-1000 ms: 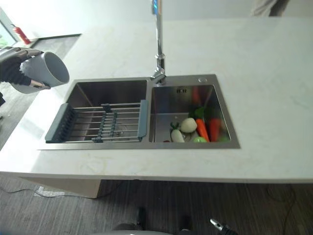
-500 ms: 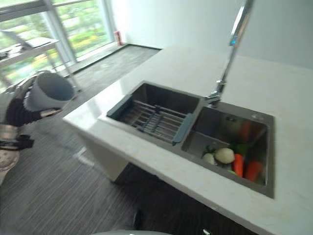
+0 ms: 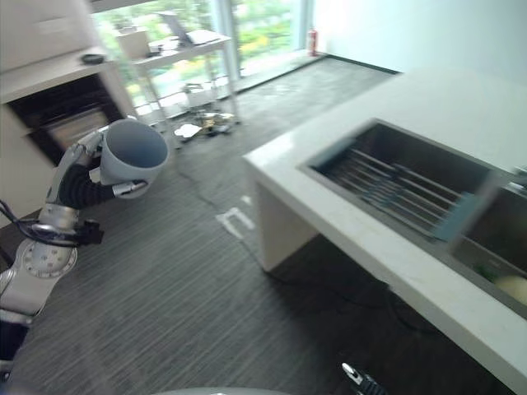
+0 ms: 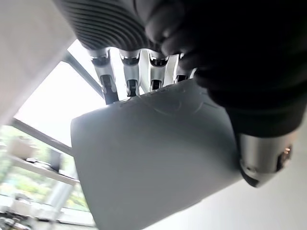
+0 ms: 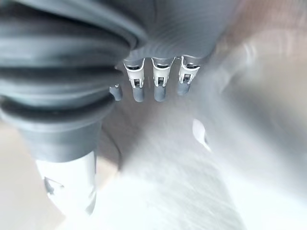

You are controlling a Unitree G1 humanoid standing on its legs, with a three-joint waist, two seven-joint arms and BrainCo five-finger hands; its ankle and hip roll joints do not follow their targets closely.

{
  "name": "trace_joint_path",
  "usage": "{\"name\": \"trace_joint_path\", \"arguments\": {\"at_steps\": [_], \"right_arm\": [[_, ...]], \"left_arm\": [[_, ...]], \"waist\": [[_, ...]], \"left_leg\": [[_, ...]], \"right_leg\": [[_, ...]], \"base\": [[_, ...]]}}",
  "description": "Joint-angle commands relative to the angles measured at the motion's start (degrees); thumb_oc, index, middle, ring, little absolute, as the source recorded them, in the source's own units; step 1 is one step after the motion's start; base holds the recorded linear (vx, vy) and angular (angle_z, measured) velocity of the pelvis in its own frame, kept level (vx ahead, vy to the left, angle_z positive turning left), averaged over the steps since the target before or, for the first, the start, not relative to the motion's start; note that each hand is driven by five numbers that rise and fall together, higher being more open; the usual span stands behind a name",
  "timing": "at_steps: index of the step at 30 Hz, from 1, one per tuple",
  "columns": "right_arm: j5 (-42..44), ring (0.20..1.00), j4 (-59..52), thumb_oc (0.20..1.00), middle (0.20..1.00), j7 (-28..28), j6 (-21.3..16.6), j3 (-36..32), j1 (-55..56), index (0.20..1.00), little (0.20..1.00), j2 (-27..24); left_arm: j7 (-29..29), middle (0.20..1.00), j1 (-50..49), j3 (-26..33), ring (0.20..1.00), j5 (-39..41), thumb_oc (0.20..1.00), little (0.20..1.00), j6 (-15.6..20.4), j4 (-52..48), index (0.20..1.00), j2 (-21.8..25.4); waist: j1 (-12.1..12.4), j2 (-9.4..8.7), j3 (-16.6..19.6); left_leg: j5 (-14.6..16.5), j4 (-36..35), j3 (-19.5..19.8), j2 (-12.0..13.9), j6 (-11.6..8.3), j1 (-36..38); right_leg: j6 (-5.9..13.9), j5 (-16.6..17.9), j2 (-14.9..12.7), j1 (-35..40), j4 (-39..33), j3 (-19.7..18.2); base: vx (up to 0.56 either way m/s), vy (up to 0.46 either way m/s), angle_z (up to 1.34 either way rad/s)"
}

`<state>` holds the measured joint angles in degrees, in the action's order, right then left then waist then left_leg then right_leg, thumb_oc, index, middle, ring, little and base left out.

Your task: Place the dishes in the dishwasher.

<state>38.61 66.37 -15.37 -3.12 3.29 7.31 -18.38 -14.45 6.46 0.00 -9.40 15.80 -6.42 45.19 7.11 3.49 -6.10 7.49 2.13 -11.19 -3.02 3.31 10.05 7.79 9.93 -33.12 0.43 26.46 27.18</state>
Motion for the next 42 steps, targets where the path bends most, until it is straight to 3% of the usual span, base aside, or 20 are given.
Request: {"name": "trace_joint_path", "arguments": {"at_steps": [1, 4, 8, 14, 19, 20, 21, 23, 24, 26, 30, 31, 32, 34, 36, 37, 38, 39, 40, 42], "right_arm": [[2.7, 1.0, 4.5, 1.0, 1.0, -1.9, -0.3, 0.9, -3.7, 1.0, 1.0, 2.2], [1.8, 1.0, 5.1, 1.0, 1.0, -2.8, 0.3, 2.0, -4.6, 1.0, 1.0, 1.5], [1.8, 1.0, 6.4, 1.0, 1.0, -3.4, 2.0, 2.5, -5.5, 1.0, 1.0, 1.5], [2.9, 1.0, 5.4, 1.0, 1.0, -1.4, 3.5, 4.8, -6.7, 1.0, 1.0, 3.1], [3.4, 1.0, 5.6, 1.0, 1.0, -1.3, 3.1, 4.9, -7.5, 1.0, 1.0, 2.2], [2.9, 1.0, 5.7, 1.0, 1.0, -1.5, 3.1, 4.7, -7.2, 1.0, 1.0, 2.0], [3.0, 1.0, 6.0, 1.0, 1.0, -1.6, 3.2, 4.2, -7.3, 1.0, 1.0, 1.9], [2.3, 1.0, 6.6, 1.0, 1.0, -1.5, 3.4, 4.2, -7.8, 1.0, 1.0, 1.8], [2.1, 1.0, 7.0, 1.0, 1.0, -0.8, 3.8, 4.6, -8.0, 1.0, 1.0, 1.7], [1.9, 1.0, 7.9, 1.0, 1.0, -0.5, 3.9, 4.1, -7.6, 1.0, 1.0, 1.4], [-0.7, 1.0, 8.6, 1.0, 1.0, -1.5, 2.9, 3.4, -5.4, 1.0, 1.0, 1.0], [-1.3, 1.0, 8.7, 1.0, 1.0, -0.6, 3.4, 3.4, -5.2, 1.0, 1.0, 1.0], [-1.4, 1.0, 8.7, 1.0, 1.0, -0.2, 3.6, 3.4, -5.3, 1.0, 1.0, 1.0], [-2.3, 1.0, 8.5, 1.0, 1.0, 0.3, 3.8, 2.1, -4.2, 1.0, 1.0, 0.9], [-4.4, 1.0, 8.3, 1.0, 1.0, 1.5, 2.8, 2.5, -3.1, 1.0, 1.0, 2.0], [-4.3, 1.0, 8.8, 1.0, 1.0, 1.4, 2.3, 2.7, -2.8, 1.0, 1.0, 2.1], [-3.1, 1.0, 9.5, 1.0, 1.0, 0.9, 2.2, 1.8, -1.8, 1.0, 1.0, 2.0], [-2.7, 1.0, 9.6, 1.0, 1.0, 0.8, 2.2, 1.4, -1.3, 1.0, 1.0, 2.0], [-2.6, 1.0, 9.2, 1.0, 1.0, -0.1, 2.4, 1.4, -1.0, 1.0, 1.0, 2.0], [-2.6, 1.0, 8.5, 1.0, 1.0, -0.6, 2.6, 2.2, -1.1, 1.0, 1.0, 2.0]], "left_arm": [[0.2, 0.2, 10.6, -5.6, 0.2, 3.3, 0.2, 0.2, 3.3, 4.7, 0.2, 1.0], [0.9, 0.2, 14.1, -9.7, 0.2, 1.7, 0.2, 0.2, 0.2, 5.0, 0.2, -1.0], [2.3, 0.2, 14.3, -11.6, 0.2, 1.3, 0.2, 0.2, -1.7, 4.5, 0.2, -2.2], [5.4, 0.2, 11.0, -9.3, 0.2, 1.5, 0.2, 0.2, -3.3, 1.5, 0.2, -2.3], [5.5, 0.2, 10.7, -9.2, 0.2, 3.5, 0.2, 0.2, -2.8, 1.8, 0.2, -2.2], [5.9, 0.2, 10.6, -9.0, 0.2, 4.0, 0.2, 0.2, -2.3, 2.2, 0.2, -2.3], [6.7, 0.2, 10.6, -8.9, 0.2, 4.2, 0.2, 0.2, -2.0, 2.2, 0.2, -2.7], [6.9, 0.2, 10.3, -8.9, 0.2, 3.2, 0.2, 0.2, -1.9, 2.4, 0.2, -4.0], [6.6, 0.2, 9.8, -9.0, 0.2, 2.5, 0.2, 0.2, -2.1, 2.3, 0.2, -5.0], [5.7, 0.2, 9.3, -9.5, 0.2, 2.5, 0.2, 0.2, -2.1, 2.5, 0.2, -5.5], [5.3, 0.2, 8.3, -9.2, 0.2, 3.3, 0.2, 0.2, -0.1, 5.0, 0.2, -4.6], [6.1, 0.2, 8.1, -8.1, 0.2, 4.3, 0.2, 0.2, 0.0, 5.5, 0.2, -3.6], [6.4, 0.2, 8.0, -7.9, 0.2, 4.6, 0.2, 0.2, -0.3, 5.5, 0.2, -3.3], [8.2, 0.2, 8.5, -9.1, 0.2, 6.4, 0.2, 0.2, -1.2, 5.8, 0.2, -2.4], [9.0, 0.2, 11.5, -11.5, 0.2, 5.4, 0.2, 0.2, -1.8, 7.4, 0.2, -2.7], [9.4, 0.2, 13.4, -12.3, 0.2, 5.1, 0.2, 0.2, -3.0, 7.9, 0.2, -2.8], [10.3, 0.2, 16.4, -14.3, 0.2, 4.7, 0.2, 0.2, -5.1, 8.3, 0.2, -2.5], [10.9, 0.2, 17.4, -15.0, 0.2, 4.8, 0.2, 0.2, -5.7, 8.3, 0.2, -2.1], [11.2, 0.2, 17.9, -15.6, 0.2, 4.7, 0.2, 0.2, -6.1, 8.7, 0.2, -1.7], [10.5, 0.2, 17.9, -16.1, 0.2, 4.8, 0.2, 0.2, -6.1, 9.5, 0.2, -1.6]], "waist": [[-4.4, -1.26, -0.3], [-6.3, -2.4, 0.0], [-6.9, -3.81, 0.9], [-4.3, -4.96, 1.5], [-5.2, -5.09, -1.1], [-5.2, -4.94, -1.3], [-5.2, -4.51, -1.3], [-4.6, -3.62, -1.1], [-4.1, -2.8, -0.7], [-3.7, -2.03, -0.5], [-4.0, -1.8, -0.1], [-3.7, -1.81, 0.3], [-3.6, -1.79, 0.4], [-3.5, -2.42, 0.7], [-4.6, -3.61, 1.2], [-4.9, -3.78, 1.4], [-5.8, -3.4, 1.8], [-6.0, -2.75, 2.1], [-6.6, -2.26, 1.4], [-7.2, -1.49, 0.9]], "left_leg": [[-4.3, -1.9, 6.4, 2.5, -2.01, -4.0], [-4.2, -1.9, 9.9, 1.6, -2.02, -4.4], [-3.2, -1.6, 14.3, 0.8, -1.76, -4.9], [-2.2, 3.3, 14.4, 2.1, -3.25, -7.2], [-6.5, 28.4, 11.3, 2.6, -3.92, -17.8], [-6.8, 28.7, 10.0, 3.1, -4.07, -19.1], [-7.3, 23.3, 7.5, 4.1, -4.83, -19.3], [-9.6, 11.9, 7.1, 3.9, -5.67, -18.6], [-12.9, 2.4, 7.5, 4.7, -6.77, -18.8], [-18.0, -5.6, 8.3, 6.1, -8.33, -19.0], [-17.7, -5.3, 9.4, 7.1, -8.57, -19.9], [-15.8, -3.8, 11.5, 6.7, -8.0, -19.7], [-15.6, -3.7, 11.8, 6.9, -8.11, -19.5], [-13.3, 0.3, 12.2, 5.1, -6.34, -19.7], [-10.7, 2.1, 12.8, 2.1, -2.68, -18.2], [-9.7, 2.3, 13.2, 1.1, -1.56, -17.4], [-8.0, 1.7, 13.3, -0.3, 0.3, -14.7], [-7.5, 1.5, 13.1, -0.5, 0.82, -13.7], [-6.5, 1.6, 12.0, -0.6, 1.16, -11.0], [-5.9, 1.2, 11.2, -0.2, 1.31, -9.3]], "right_leg": [[-0.72, -7.3, 20.5, -0.8, -9.7, -12.0], [-1.16, -9.2, 25.2, -1.9, -16.6, -16.8], [-0.54, -8.3, 28.7, -3.1, -21.5, -24.3], [-2.77, -10.2, 29.2, 1.2, -23.9, -21.2], [-6.71, -12.6, 31.1, 2.8, -21.2, -21.9], [-6.8, -12.8, 31.4, 3.5, -21.2, -21.2], [-6.49, -13.5, 31.8, 4.8, -21.8, -20.1], [-6.05, -14.5, 32.4, 6.6, -22.9, -20.5], [-5.86, -15.6, 33.2, 8.7, -24.0, -21.4], [-5.9, -17.1, 33.8, 11.2, -24.7, -22.2], [-5.54, -19.7, 32.8, 13.4, -23.3, -24.5], [-4.69, -20.4, 31.4, 13.4, -21.9, -25.0], [-4.52, -20.5, 31.0, 13.3, -21.4, -24.8], [-3.16, -20.6, 29.0, 14.4, -19.7, -24.9], [0.03, -14.0, 26.7, 10.7, -11.2, -26.8], [0.26, -11.6, 26.0, 9.4, -6.6, -27.7], [0.63, -5.7, 26.0, 5.1, 7.0, -27.8], [0.8, -3.3, 26.4, 2.2, 12.5, -26.9], [0.89, -0.9, 24.7, -3.4, 18.7, -24.6], [-0.2, -1.7, 24.9, -8.9, 19.5, -24.0]], "base": [[0.12, 0.155, 2.96], [0.18, 0.018, 3.14], [0.19, -0.139, 1.22], [0.12, -0.28, 0.41], [0.07, -0.298, 0.09], [0.2, -0.224, -0.33], [0.27, -0.069, -0.31], [0.36, 0.059, -0.07], [0.43, 0.129, -0.11], [0.5, 0.151, -0.42], [0.5, 0.212, -0.65], [0.42, 0.243, -0.82], [0.64, 0.392, -0.87], [0.52, 0.366, -0.81], [0.5, 0.428, 0.0], [0.57, 0.494, 0.45], [0.46, 0.38, 0.53], [0.5, 0.413, 0.6], [0.29, 0.248, 0.41], [0.29, 0.122, -0.07]]}}
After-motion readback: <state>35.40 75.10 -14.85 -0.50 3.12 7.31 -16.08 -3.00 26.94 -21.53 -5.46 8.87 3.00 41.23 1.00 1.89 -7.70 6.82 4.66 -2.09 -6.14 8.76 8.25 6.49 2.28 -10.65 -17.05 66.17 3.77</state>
